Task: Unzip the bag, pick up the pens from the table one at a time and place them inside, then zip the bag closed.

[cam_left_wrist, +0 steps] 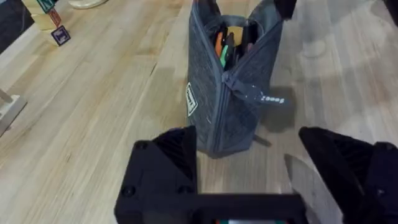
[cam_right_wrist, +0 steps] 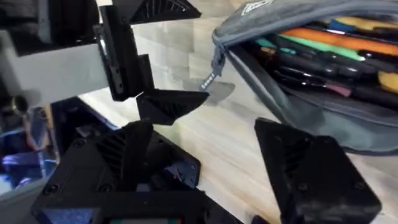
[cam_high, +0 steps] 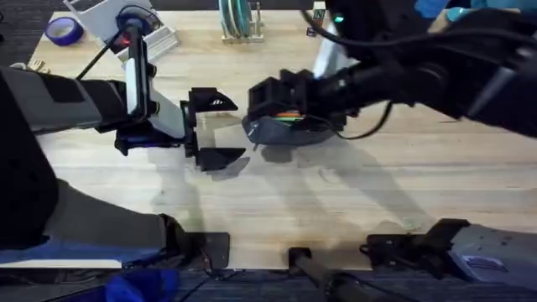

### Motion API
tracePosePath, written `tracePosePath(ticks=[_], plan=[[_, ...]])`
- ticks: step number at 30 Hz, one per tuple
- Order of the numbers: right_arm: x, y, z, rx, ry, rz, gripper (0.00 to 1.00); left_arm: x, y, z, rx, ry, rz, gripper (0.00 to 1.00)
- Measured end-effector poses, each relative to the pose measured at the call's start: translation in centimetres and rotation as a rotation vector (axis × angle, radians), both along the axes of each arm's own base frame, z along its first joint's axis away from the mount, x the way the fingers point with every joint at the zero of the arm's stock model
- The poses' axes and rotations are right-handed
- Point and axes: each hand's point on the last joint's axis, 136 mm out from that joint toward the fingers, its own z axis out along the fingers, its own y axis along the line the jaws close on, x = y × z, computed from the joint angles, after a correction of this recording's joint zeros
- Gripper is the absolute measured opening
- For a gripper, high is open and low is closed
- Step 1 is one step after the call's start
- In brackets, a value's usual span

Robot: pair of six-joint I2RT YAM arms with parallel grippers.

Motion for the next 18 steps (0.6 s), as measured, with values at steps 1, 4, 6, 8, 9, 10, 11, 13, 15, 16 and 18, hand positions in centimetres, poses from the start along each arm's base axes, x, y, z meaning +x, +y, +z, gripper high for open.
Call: tracePosePath(ticks=[1,4,6,8,9,10,11,13,15,16,18], plan=[[0.1,0.4,0.0,-0.017,0.006,0.004,0.995,0.0,0.0,0.0,0.000,0.000,0.000,0.993],[0.6,1.5,0.3,-0.053,0.020,0.011,0.995,0.0,0.0,0.0,0.000,0.000,0.000,0.993],[1.1,2.3,0.5,-0.068,0.023,0.015,0.995,0.0,0.0,0.0,0.000,0.000,0.000,0.993],[1.6,3.1,0.6,-0.089,0.035,0.019,0.996,0.0,0.0,0.0,0.000,0.000,0.000,0.993],[1.8,3.4,0.5,-0.102,0.043,0.020,0.996,0.0,0.0,0.0,0.000,0.000,0.000,0.993],[2.1,3.8,0.4,-0.117,0.051,0.023,0.996,0.0,0.0,0.0,0.000,0.000,0.000,0.993],[2.3,4.7,0.0,-0.159,0.092,0.027,0.996,0.0,0.0,0.0,0.000,0.000,0.000,0.993],[2.3,5.3,-0.3,-0.177,0.117,0.029,0.995,0.0,0.0,0.0,0.000,0.000,0.000,0.993],[2.4,5.9,-0.5,-0.184,0.132,0.028,0.996,0.0,0.0,0.0,0.000,0.000,0.000,0.993],[2.4,6.1,-0.7,-0.184,0.140,0.024,0.996,0.0,0.0,0.0,0.000,0.000,0.000,0.993],[2.1,6.0,-0.9,-0.194,0.163,0.018,0.996,0.0,0.0,0.0,0.000,0.000,0.000,0.992]])
